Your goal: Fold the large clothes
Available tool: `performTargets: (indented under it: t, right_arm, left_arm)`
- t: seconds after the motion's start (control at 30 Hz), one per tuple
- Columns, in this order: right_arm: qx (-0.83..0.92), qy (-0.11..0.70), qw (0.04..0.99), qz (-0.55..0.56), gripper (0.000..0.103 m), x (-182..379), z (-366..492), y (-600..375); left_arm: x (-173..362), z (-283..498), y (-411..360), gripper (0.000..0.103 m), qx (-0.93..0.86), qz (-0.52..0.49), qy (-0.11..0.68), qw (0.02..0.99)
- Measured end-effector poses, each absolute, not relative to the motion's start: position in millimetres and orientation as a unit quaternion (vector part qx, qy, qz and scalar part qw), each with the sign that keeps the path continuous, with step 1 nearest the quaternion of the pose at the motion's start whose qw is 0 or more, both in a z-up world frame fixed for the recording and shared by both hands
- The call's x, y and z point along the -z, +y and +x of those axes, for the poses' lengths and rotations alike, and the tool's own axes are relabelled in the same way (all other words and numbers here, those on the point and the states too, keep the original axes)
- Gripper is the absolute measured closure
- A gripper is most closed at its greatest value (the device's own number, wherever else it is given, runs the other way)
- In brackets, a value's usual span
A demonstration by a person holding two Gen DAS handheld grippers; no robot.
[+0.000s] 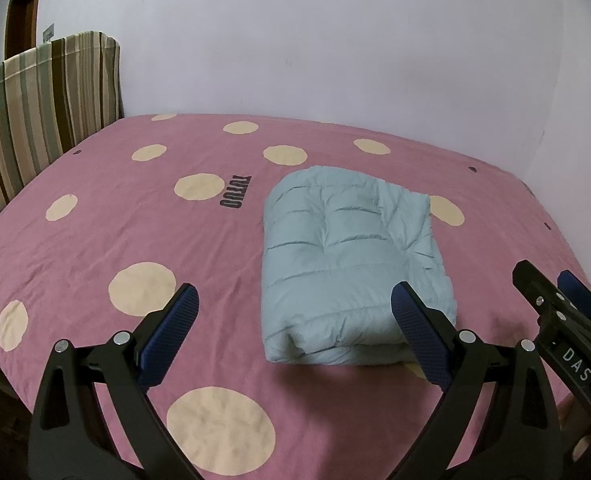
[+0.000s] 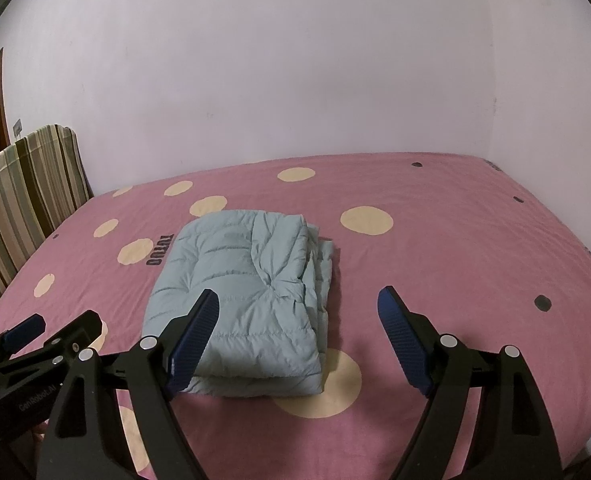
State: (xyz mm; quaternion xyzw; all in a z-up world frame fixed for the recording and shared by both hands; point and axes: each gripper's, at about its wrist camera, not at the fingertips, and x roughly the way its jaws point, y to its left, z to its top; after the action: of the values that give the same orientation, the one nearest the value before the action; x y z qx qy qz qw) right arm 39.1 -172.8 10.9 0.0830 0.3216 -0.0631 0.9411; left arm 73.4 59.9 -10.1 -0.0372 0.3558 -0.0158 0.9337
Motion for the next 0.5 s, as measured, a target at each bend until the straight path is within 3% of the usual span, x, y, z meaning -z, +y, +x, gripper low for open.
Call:
performTargets:
  t: [0.5]
  right_arm:
    - [0.062, 0.322, 0.941, 0.082, 0.023, -10.8, 39.2, -172.2]
  left_arm:
    - [9.7, 68.8, 57.9, 0.006, 0.018, -0.032, 0.343, 0.939]
